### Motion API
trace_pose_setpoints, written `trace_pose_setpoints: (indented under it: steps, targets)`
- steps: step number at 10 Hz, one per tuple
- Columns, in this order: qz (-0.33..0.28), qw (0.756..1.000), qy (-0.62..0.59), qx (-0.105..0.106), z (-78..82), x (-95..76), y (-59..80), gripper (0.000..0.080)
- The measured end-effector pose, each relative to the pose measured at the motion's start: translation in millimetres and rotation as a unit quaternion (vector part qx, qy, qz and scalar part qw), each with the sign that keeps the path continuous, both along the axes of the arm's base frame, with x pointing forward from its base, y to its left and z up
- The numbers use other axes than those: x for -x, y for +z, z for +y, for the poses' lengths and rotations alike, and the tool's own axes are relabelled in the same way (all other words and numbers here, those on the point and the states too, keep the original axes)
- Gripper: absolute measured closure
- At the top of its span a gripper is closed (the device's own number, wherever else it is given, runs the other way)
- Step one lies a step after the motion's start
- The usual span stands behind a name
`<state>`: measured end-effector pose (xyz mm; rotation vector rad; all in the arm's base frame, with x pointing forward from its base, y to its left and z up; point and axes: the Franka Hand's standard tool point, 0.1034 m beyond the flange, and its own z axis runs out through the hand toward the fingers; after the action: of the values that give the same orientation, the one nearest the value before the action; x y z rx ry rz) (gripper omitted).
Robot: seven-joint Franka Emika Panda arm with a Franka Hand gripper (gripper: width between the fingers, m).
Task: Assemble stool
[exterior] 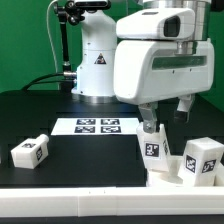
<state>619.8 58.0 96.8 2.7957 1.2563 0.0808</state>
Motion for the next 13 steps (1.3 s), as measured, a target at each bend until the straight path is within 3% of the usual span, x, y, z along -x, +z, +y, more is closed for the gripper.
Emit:
trace_pose_setpoints:
  steps: [3,6,8,9,10,13]
  targets:
    - [0.006,0.998,0.068,0.016,-5.4,1.1,-3.4,0.0151]
    - [0.012,0.998,0.056,0.016,-15.6,4.5,-10.3,0.0151]
    - [0.011,0.998,0.055,0.017,-16.6,4.7,-10.9,0.0385]
    - [0.011,0.998,0.055,0.017,-17.0,4.7,-11.0,0.0385]
    - [0.011,0.998,0.055,0.017,-17.4,4.7,-11.0,0.0465]
    - [0.010,0.999,0.040,0.016,-17.9,4.7,-11.0,0.0465]
